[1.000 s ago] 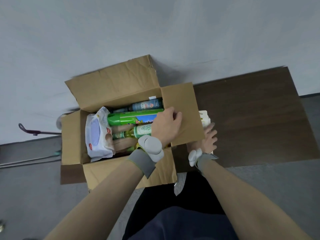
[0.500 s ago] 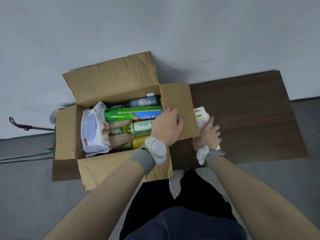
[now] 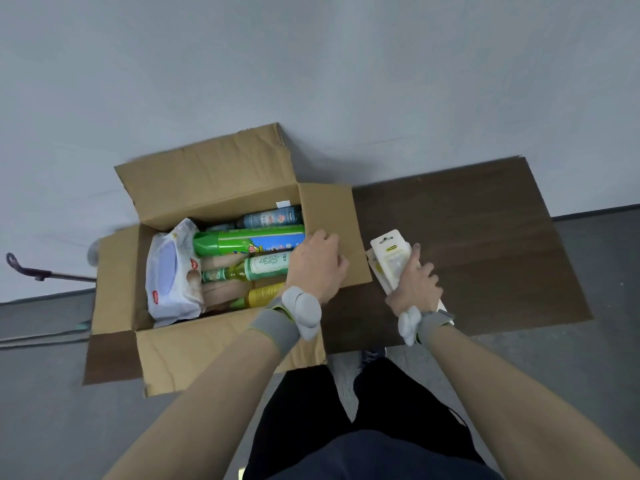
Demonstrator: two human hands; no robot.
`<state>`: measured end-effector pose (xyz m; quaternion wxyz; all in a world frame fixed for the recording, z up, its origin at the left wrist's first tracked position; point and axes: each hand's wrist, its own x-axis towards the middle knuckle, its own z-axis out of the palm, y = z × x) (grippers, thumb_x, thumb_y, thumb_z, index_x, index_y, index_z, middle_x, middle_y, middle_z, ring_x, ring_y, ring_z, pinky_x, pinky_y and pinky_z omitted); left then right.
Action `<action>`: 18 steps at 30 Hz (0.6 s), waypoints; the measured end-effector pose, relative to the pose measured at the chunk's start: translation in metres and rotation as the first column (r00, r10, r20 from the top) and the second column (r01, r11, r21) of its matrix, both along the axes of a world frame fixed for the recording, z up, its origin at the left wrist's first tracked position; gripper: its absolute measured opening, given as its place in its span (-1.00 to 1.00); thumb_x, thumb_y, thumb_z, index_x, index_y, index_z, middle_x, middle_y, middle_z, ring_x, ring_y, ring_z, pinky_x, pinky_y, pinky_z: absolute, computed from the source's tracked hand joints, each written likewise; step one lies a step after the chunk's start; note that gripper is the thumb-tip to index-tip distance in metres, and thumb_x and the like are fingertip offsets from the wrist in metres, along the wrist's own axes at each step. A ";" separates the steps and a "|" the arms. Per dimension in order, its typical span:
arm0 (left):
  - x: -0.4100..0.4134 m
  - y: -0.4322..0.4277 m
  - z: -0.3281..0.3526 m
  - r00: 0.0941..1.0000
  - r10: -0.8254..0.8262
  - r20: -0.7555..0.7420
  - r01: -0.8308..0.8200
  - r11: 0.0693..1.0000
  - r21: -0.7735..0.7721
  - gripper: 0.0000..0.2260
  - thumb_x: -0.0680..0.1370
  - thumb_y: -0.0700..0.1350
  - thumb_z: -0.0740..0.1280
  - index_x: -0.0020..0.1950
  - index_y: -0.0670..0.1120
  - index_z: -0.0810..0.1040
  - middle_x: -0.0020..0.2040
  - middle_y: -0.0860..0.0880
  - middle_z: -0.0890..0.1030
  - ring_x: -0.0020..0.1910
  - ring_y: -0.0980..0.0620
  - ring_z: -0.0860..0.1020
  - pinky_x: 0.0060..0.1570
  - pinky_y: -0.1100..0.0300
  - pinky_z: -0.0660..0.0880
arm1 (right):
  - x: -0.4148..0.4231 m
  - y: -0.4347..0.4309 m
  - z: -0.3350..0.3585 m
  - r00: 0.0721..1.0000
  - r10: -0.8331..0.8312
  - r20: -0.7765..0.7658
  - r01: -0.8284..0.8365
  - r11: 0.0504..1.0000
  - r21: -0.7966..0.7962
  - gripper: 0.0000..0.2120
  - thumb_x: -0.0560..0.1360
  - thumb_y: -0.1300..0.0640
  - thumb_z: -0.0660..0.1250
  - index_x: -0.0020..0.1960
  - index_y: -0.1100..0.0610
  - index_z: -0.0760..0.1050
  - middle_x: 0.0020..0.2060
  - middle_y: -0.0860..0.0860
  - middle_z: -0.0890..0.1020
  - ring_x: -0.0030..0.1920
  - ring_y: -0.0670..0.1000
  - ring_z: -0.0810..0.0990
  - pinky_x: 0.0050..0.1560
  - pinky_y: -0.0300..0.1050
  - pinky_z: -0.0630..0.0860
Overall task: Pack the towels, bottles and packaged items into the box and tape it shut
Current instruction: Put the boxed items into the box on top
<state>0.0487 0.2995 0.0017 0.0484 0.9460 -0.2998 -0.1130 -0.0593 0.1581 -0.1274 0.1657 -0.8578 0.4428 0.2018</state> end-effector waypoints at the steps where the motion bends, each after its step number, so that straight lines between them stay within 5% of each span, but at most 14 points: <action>1: 0.000 -0.001 0.000 1.000 0.000 0.002 0.000 1.000 0.004 -0.86 0.60 0.00 0.24 -0.09 -0.04 0.42 -0.11 -0.01 0.43 -0.15 -0.02 0.46 -0.23 0.11 0.43 | -0.002 -0.001 0.000 1.000 -0.005 -0.001 0.005 1.000 0.002 0.35 0.23 0.03 0.69 0.64 -0.01 -0.26 0.33 0.22 0.40 0.28 0.27 0.51 0.17 0.16 0.52; 11: 0.000 -0.002 0.000 0.999 -0.048 0.021 0.045 0.993 0.105 -0.83 0.57 0.02 0.27 -0.03 -0.07 0.48 -0.04 -0.06 0.48 -0.10 -0.06 0.49 -0.23 0.08 0.41 | -0.005 -0.042 0.043 0.995 -0.095 0.030 0.094 0.995 0.025 0.40 0.16 0.00 0.73 0.64 -0.04 -0.21 0.30 0.24 0.44 0.27 0.29 0.52 0.17 0.17 0.51; 18: 0.004 -0.001 0.011 0.998 -0.017 -0.059 0.022 0.997 0.076 -0.81 0.57 0.06 0.30 0.02 -0.04 0.45 0.03 -0.05 0.49 -0.03 -0.05 0.49 -0.10 0.08 0.48 | 0.045 -0.076 0.145 0.958 -0.122 0.259 0.123 0.992 0.015 0.32 0.16 0.03 0.71 0.63 0.00 -0.12 0.28 0.27 0.45 0.25 0.35 0.54 0.23 0.20 0.49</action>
